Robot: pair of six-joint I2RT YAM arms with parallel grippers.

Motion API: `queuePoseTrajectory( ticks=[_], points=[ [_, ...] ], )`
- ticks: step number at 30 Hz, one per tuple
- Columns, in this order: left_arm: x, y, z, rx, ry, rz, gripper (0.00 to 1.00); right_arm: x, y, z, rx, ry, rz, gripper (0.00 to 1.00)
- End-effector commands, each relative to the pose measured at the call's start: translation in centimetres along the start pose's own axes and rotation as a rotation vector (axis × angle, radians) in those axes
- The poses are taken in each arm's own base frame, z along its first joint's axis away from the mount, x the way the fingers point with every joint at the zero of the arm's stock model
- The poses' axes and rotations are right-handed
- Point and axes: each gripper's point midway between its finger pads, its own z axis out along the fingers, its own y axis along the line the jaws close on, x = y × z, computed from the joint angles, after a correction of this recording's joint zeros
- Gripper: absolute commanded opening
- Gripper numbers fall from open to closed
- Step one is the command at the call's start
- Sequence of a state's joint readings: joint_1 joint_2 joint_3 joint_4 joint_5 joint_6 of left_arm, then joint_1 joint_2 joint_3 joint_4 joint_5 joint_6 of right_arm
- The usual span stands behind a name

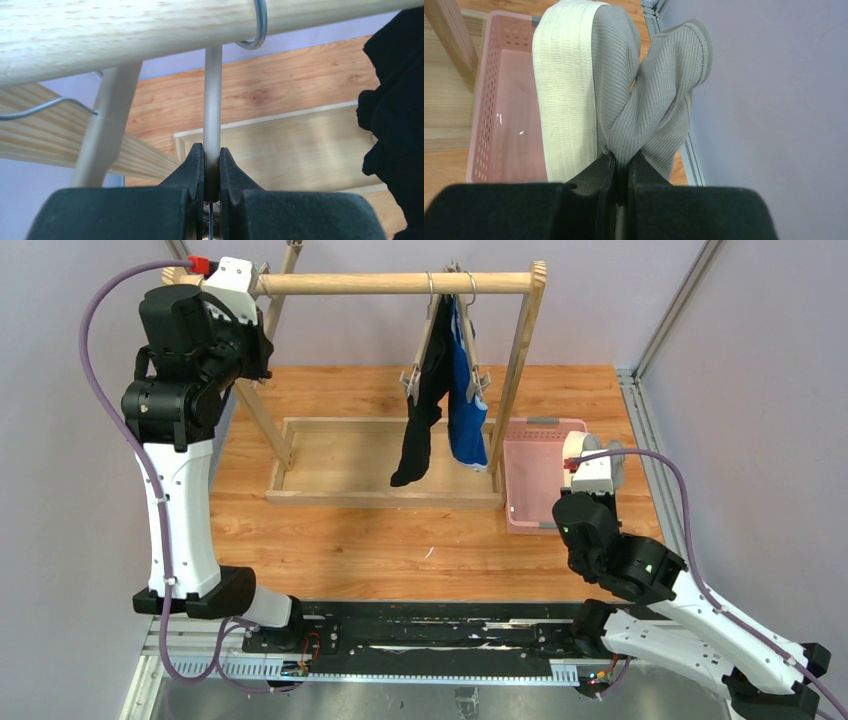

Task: Remove the underwear clipped to the hanger

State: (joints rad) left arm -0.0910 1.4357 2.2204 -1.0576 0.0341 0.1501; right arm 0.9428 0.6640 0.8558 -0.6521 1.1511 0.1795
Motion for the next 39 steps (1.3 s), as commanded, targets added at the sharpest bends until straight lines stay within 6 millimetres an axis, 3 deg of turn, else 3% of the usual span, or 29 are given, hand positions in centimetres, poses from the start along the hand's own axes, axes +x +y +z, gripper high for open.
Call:
queuePoseTrajectory(
  ticks=[1,11,16,19,21,27,33,39],
  points=[
    [-2.0,0.6,-0.1,0.046,-0.075,0.003,0.00,-0.8,0.2,0.3,0.009,-0.002,0.026,0.01],
    [-1.0,0.6,1.0,0.120,-0.050,-0.036,0.01,-0.4,2.0,1.1,-0.024,0.010,0.008,0.01],
    [-0.9,0.3,-0.1,0.116,-0.082,-0.056,0.33,-0.3,2.7,1.8,-0.032,0.021,-0.006,0.01],
    [-1.0,0.7,-1.3,0.077,-0.110,-0.059,0.50,-0.2,3.2,2.4,-0.048,0.028,0.002,0.01],
    [-1.0,0.9,-2.2,0.054,-0.123,-0.058,0.54,-0.2,3.5,2.8,-0.057,0.034,0.009,0.01],
    [-1.6,2.0,-5.5,-0.046,-0.184,-0.064,0.57,-0.2,4.3,4.4,-0.071,0.055,0.016,0.01],
    [-3.1,2.1,-10.5,-0.098,-0.310,-0.063,0.60,1.1,6.1,7.1,-0.126,0.123,0.038,0.01],
    [-2.8,2.5,-12.7,-0.145,-0.333,-0.057,0.60,1.4,7.7,9.7,-0.180,0.163,0.060,0.01]
  ],
)
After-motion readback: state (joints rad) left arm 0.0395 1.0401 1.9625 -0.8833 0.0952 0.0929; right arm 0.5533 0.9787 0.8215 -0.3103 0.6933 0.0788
